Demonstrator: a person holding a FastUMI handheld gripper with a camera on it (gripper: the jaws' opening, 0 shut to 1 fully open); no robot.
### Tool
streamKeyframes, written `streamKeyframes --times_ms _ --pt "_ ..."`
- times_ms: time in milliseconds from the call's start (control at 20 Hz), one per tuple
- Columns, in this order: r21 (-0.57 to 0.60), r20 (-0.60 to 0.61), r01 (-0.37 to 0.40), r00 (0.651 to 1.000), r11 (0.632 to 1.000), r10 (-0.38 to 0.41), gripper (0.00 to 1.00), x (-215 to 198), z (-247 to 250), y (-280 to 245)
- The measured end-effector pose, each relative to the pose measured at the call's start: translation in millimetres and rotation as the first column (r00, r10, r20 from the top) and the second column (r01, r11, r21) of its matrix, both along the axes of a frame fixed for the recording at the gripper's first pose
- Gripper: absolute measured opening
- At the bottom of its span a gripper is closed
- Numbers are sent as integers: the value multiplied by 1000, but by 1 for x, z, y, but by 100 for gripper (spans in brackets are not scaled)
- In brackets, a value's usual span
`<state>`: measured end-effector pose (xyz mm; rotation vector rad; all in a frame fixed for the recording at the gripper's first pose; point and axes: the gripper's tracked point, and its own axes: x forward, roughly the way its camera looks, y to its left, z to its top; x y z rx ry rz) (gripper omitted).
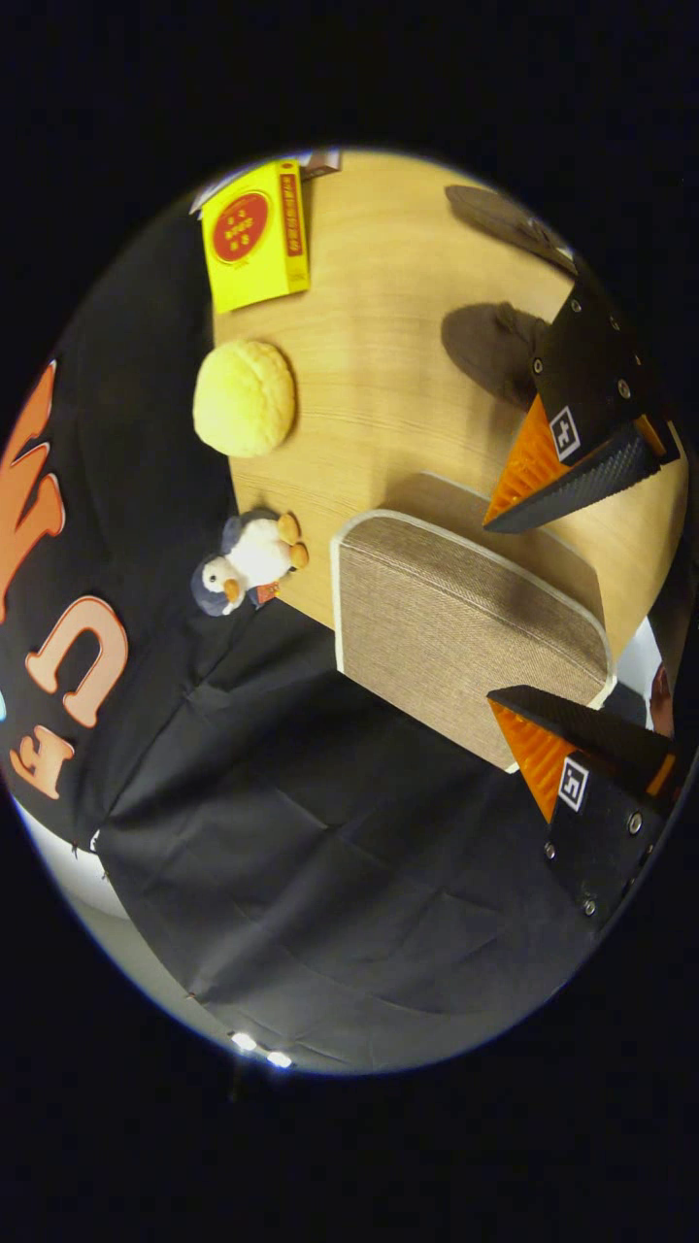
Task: Open the storage box then place both shoes into the box .Put the left shoe in first, then the right shoe, with the right side of both shoes facing outward in a uniform manner.
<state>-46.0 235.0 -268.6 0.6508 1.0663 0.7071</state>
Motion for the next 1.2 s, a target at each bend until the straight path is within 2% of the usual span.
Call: streamKeyframes --times_ms 100,200,400,750,950,1100,1200 --pt "54 -68 0 998 999 4 94 -4 -8 7" --pt "60 -115 5 993 998 2 94 -10 -16 9" --pt "97 -149 -18 988 995 33 95 -16 -32 27" --pt "184 -215 13 976 983 27 94 -22 -40 45" --pt "169 -163 41 987 985 -13 83 -18 -32 36" --pt "151 -159 60 987 987 -35 78 -20 -28 21" --pt "139 -151 75 987 987 -54 70 -19 -26 13"
